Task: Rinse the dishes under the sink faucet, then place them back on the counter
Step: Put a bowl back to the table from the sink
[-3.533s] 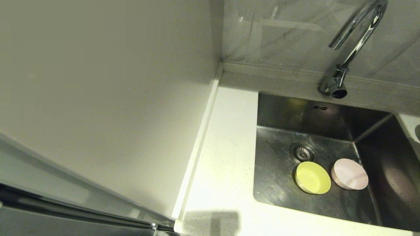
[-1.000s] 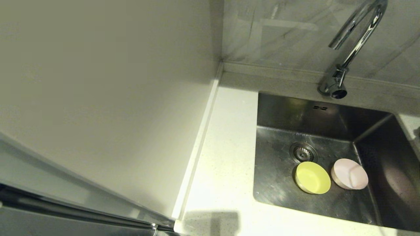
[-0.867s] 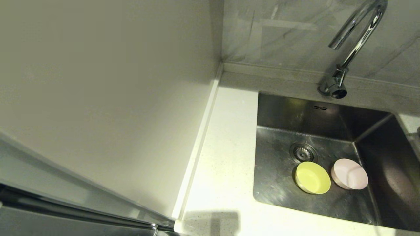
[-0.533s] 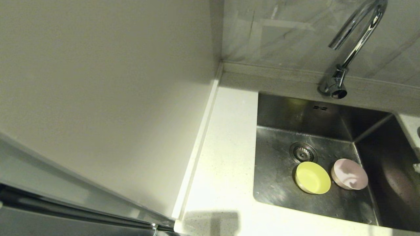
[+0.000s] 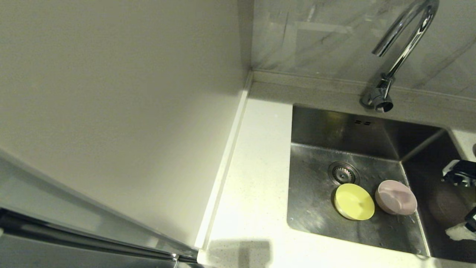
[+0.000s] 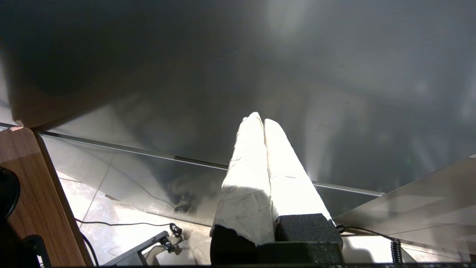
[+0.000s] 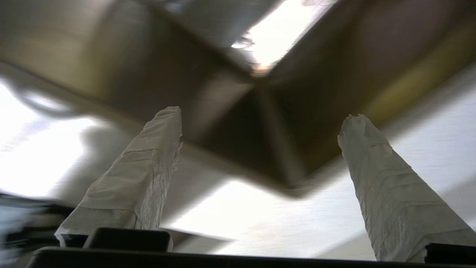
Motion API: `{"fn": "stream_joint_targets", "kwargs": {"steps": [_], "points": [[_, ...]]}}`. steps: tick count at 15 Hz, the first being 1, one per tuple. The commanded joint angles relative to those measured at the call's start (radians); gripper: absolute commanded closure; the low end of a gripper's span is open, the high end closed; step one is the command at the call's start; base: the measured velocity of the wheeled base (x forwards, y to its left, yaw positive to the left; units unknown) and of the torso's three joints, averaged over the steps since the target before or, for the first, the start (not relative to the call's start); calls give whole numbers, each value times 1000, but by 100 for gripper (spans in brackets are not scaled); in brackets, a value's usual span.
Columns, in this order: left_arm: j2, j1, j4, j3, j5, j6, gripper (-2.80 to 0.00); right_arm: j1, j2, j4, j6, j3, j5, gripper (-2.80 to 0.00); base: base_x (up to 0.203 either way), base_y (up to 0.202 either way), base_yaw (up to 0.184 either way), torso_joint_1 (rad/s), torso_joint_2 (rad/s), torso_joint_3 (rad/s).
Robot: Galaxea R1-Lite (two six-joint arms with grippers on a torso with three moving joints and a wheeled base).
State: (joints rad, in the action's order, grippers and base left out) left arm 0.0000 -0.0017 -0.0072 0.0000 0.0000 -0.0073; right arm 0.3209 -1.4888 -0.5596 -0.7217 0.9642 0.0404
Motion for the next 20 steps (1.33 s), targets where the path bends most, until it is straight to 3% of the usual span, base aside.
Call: {"fn": "stream_joint_targets", "kwargs": {"steps": [1, 3, 5, 9, 12, 15, 20], "points": [[0, 0, 0, 3, 0, 0, 0, -84, 9, -98, 117, 28, 2, -280, 0, 0, 0, 0, 0, 0], [0, 0, 0, 3, 0, 0, 0, -92, 7, -133, 123, 43, -18, -280, 0, 0, 0, 0, 0, 0], [0, 0, 0, 3, 0, 0, 0, -92, 4, -133, 117, 39, -88, -280, 0, 0, 0, 0, 0, 0], [0, 0, 0, 3, 0, 0, 0, -110, -4, -133, 119, 39, -70, -280, 0, 0, 0, 0, 0, 0], [0, 0, 0, 3, 0, 0, 0, -172, -82, -105, 227, 28, -40, -280, 0, 0, 0, 0, 0, 0], [0, 0, 0, 3, 0, 0, 0, -202, -169, 154, 275, -49, -23, -280, 0, 0, 0, 0, 0, 0], [0, 0, 0, 3, 0, 0, 0, -215, -313, 605, 231, -176, -89, -280, 0, 0, 0, 0, 0, 0]]}}
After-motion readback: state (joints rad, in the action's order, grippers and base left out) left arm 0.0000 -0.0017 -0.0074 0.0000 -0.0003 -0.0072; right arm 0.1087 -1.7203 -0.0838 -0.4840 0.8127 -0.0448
